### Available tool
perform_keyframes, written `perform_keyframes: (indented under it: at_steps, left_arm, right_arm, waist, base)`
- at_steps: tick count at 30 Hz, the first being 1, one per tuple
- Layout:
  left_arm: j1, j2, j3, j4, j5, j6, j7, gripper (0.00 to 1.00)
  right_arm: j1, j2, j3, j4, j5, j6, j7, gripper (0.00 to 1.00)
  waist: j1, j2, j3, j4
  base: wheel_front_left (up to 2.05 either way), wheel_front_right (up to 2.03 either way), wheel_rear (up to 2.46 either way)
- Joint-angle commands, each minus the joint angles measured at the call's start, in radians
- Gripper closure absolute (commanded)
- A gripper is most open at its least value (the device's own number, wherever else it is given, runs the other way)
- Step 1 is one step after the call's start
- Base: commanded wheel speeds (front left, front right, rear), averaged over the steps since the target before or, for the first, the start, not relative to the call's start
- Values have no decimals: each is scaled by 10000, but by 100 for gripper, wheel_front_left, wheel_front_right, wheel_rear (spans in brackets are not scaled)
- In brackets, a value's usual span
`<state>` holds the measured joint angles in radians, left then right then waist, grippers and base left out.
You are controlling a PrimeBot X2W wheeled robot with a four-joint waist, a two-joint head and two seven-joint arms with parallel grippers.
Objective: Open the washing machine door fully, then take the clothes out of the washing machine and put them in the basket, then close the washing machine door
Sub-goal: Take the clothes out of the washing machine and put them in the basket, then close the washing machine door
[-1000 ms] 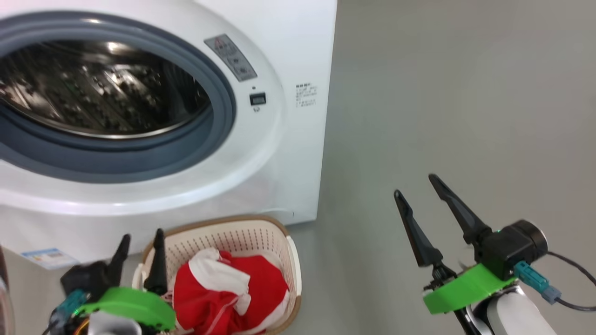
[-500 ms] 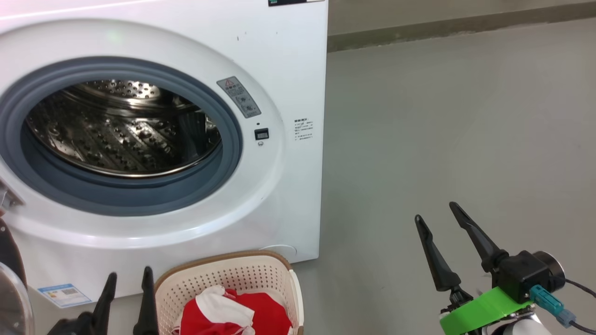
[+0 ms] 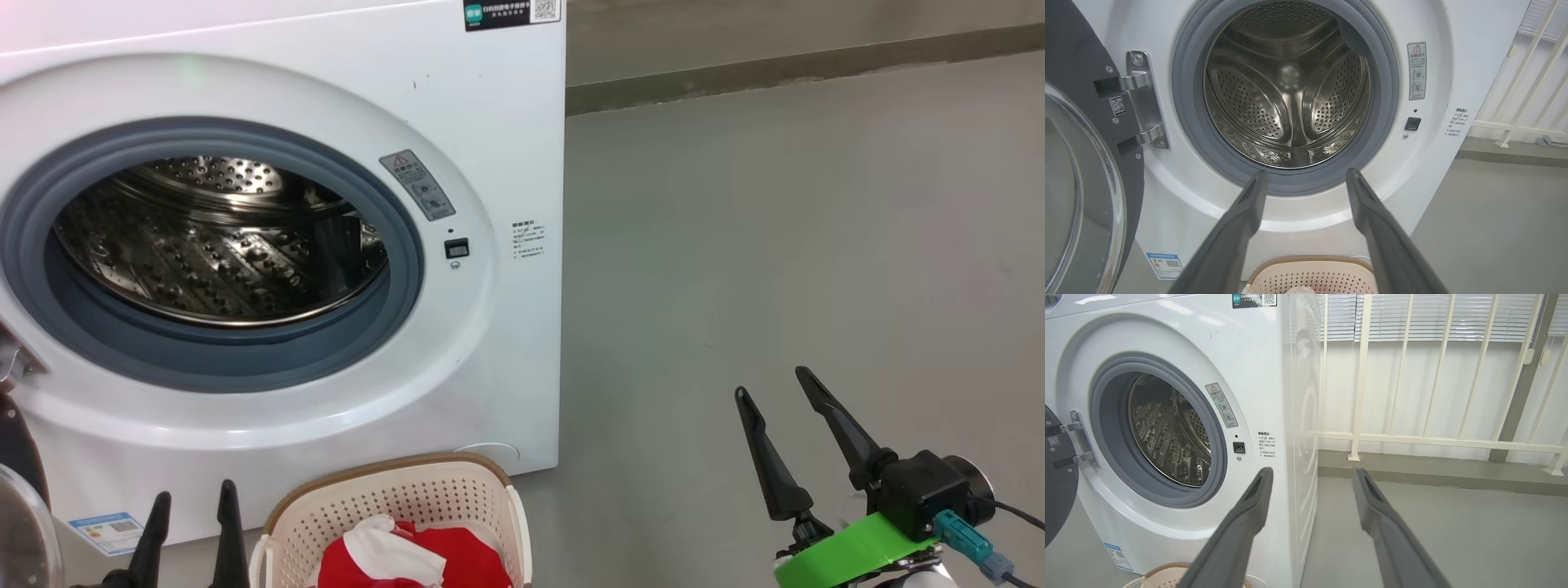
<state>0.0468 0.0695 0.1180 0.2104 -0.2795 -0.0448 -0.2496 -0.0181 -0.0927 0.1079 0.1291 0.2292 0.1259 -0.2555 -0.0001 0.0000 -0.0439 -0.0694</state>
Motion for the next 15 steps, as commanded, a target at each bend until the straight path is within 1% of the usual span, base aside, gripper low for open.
perform_keyframes:
  at_steps: [1,8,11,15]
  left_arm:
    - [-164,48,385,-259,94,-26,-122,0]
    - [-274,-5,400,-217,287,-152,-122,0]
    - [-281,-41,474,-266,265,-74,-122,0]
    - [-353,56,525,-251,281,-256,-122,0]
  right_arm:
    - [-64,-80,150,-222,-24,48,-63,0]
    - [-53,-98,150,-207,-25,48,-63,0]
    - [-67,-97,163,-191,-20,48,-63,0]
    - [-86,-86,165,-176,-24,48,-63,0]
  waist:
    - [1,0,2,7]
    - [1,0,22,23]
    - [1,0,36,2]
    - [1,0,67,-34]
  base:
    - [0,0,0]
    - [0,0,0]
    - [0,0,0]
    - [0,0,0]
